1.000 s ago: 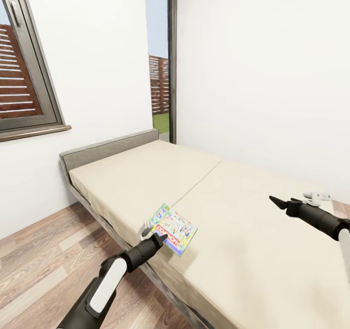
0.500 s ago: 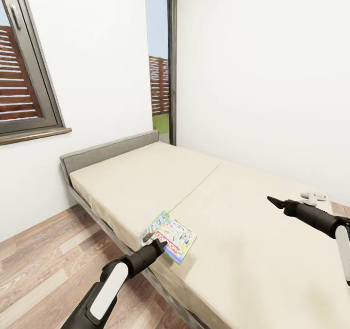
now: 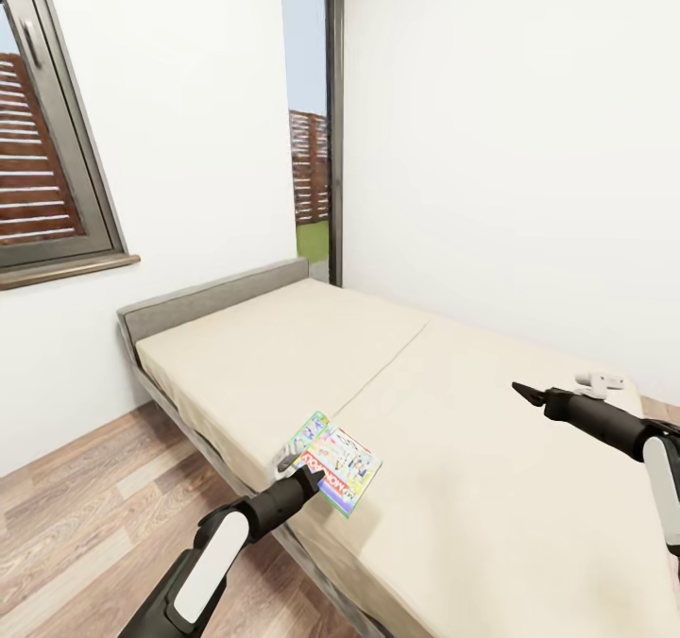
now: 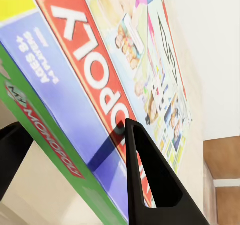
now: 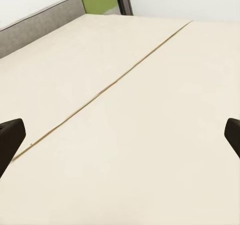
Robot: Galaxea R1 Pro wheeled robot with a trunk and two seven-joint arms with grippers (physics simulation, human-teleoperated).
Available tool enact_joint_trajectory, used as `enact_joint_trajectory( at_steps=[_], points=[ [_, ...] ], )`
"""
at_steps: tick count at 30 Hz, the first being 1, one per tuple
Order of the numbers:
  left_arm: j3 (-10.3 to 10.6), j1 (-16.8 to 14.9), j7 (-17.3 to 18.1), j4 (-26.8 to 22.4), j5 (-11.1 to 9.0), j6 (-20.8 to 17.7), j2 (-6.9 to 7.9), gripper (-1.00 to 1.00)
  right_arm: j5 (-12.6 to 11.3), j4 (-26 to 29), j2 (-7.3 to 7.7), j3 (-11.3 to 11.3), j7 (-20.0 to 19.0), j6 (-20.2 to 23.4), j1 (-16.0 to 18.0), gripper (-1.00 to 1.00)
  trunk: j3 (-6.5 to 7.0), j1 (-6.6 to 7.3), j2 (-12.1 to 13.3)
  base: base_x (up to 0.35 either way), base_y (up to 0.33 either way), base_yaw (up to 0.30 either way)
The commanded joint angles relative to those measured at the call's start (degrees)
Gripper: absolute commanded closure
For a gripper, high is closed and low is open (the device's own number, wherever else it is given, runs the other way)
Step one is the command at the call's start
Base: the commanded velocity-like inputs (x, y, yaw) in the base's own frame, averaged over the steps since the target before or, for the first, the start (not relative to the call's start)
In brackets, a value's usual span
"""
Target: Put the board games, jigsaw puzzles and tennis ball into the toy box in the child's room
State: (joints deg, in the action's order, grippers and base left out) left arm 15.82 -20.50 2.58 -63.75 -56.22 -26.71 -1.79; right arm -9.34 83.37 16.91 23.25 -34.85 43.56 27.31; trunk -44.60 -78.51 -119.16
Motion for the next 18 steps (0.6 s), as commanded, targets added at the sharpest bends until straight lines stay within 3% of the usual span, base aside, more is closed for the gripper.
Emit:
enact_joint_trajectory(
  at_steps=[1, 18],
  points=[
    [-0.1, 0.0, 0.0, 0.0, -0.1, -0.2, -0.01, 1.00, -0.3, 0.0, 0.00, 0.1, 0.0, 0.4, 0.0, -1.00, 0.13, 0.23, 0.4, 0.000, 0.000, 0.000],
    [0.0, 0.0, 0.1, 0.0, -0.1, -0.2, 0.10, 1.00, -0.3, 0.4, -0.03, -0.4, 0.0, 0.5, -0.1, -1.00, 3.18, 3.97, 7.2, 0.000, 0.000, 0.000]
  ],
)
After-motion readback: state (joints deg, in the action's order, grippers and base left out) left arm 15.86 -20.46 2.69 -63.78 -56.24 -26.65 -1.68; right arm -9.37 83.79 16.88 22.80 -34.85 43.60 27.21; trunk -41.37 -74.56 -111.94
